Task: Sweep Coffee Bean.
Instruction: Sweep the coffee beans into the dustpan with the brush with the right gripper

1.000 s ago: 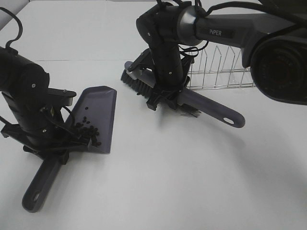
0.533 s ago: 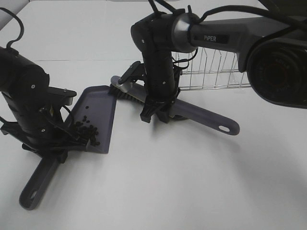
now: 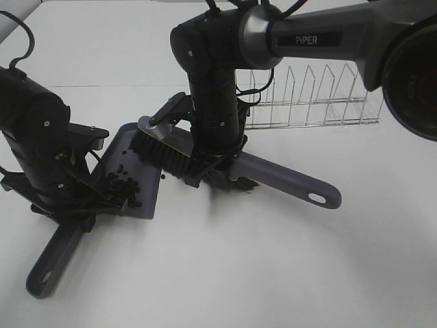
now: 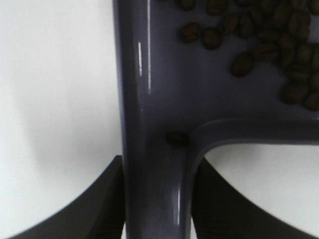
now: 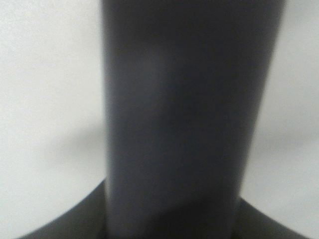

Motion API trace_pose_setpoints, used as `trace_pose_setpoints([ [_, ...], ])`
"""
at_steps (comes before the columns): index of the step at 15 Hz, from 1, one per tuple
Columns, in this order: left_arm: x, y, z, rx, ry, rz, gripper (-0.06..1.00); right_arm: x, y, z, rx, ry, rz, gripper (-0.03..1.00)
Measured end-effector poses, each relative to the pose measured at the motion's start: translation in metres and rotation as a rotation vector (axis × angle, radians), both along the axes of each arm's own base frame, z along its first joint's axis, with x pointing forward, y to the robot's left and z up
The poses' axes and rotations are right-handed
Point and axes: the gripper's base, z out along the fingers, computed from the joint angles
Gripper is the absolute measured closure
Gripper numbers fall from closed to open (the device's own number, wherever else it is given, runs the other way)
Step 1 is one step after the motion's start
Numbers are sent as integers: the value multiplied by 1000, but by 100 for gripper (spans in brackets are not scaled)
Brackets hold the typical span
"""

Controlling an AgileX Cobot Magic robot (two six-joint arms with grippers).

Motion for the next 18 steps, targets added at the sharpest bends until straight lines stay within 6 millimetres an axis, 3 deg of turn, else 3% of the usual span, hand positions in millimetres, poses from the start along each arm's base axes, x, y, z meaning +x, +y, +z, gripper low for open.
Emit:
trace_pose_setpoints([
  [4,0,0,0,0,-1,-3,62,3,-6,21,-18,-80,-111,69],
  [6,0,0,0,0,0,-8,62,5,-11,41,27,-124,-317,69],
  [7,0,0,0,1,1,-22,62,6,-20,65,77,-155,-438,69],
  [9,0,0,0,0,-1,-26,62,11,-30,77,100,-174,-492,69],
  [12,0,0,0,1,0,-27,62,20,-50,75,97,-167,-581,69],
  [15,0,0,0,1,0,-29,62,19,-77,57,48,-102,-675,69],
  [18,0,0,0,0,0,-30,62,9,-81,42,9,-47,-695,69],
])
